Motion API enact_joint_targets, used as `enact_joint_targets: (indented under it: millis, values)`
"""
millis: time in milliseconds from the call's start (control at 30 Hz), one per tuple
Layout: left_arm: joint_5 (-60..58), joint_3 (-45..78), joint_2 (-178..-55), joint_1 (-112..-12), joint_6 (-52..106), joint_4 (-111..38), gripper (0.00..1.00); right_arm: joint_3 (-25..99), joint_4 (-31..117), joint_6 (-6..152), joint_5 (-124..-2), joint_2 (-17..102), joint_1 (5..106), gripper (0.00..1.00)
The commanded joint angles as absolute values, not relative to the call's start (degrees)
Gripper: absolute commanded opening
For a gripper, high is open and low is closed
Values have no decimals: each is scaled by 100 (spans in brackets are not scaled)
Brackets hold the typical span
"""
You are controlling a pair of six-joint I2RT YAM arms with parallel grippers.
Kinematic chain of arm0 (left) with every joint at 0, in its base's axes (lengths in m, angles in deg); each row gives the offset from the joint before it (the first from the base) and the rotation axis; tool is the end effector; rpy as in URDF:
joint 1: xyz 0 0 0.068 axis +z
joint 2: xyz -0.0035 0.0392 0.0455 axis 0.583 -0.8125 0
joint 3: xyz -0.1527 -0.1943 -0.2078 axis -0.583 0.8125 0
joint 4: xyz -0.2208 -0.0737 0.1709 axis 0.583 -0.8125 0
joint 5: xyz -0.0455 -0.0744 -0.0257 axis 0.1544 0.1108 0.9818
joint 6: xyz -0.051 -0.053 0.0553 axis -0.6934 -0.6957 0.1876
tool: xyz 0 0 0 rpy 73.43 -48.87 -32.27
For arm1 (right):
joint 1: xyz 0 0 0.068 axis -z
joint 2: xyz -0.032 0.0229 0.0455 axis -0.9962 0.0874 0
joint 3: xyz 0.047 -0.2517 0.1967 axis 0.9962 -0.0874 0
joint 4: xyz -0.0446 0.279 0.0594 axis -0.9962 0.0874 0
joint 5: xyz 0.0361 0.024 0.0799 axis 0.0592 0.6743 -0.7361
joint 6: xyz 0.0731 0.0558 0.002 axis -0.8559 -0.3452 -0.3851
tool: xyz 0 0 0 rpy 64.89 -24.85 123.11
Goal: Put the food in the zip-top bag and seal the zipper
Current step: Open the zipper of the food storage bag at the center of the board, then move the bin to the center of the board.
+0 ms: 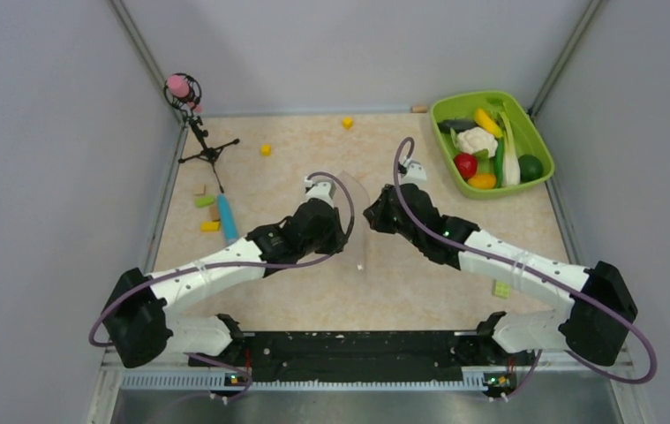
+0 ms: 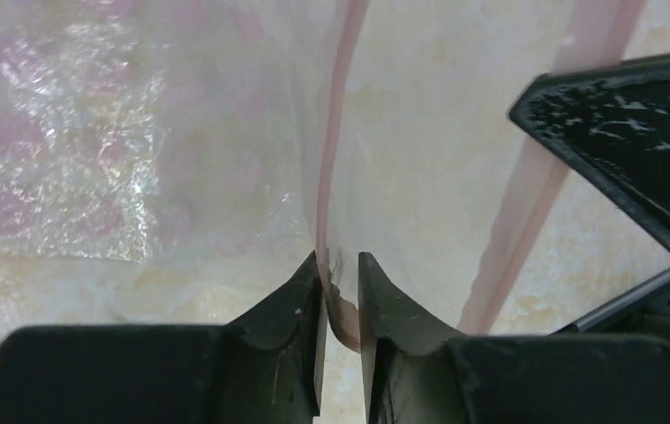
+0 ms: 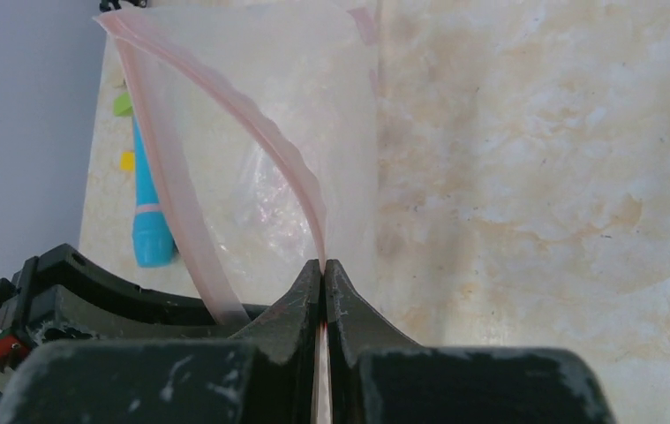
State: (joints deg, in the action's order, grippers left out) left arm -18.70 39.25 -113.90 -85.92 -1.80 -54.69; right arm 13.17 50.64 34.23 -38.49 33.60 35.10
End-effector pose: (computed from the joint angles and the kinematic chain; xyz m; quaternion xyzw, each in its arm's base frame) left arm 0.2168 -0.2397 0.2652 0.0454 0.8983 -0.2527 0.3565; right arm 0.2345 0.2412 0.3009 0.0442 0.8522 0.2905 0.4330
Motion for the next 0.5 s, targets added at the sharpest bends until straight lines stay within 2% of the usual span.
enact_joint_targets:
  millis: [0,33,267,467]
  values:
    - [-2694,3845,-10966,-8646,-347,-5861,2,1291,5090,3488,-3448,3012,3470,0]
    - [-2890,3811,-10830,-8646,-336,-6038,0,1285,5164,3653,-3433,2977,3502,0]
    - [-4206,3378,-9756,-8647,241,-7299,0,1112,5675,5357,-3526,2890,4151,0]
    - [-3745,3261,-9557,-8646,876,-7189,0,1154,5638,5880,-3634,3042,4175,1]
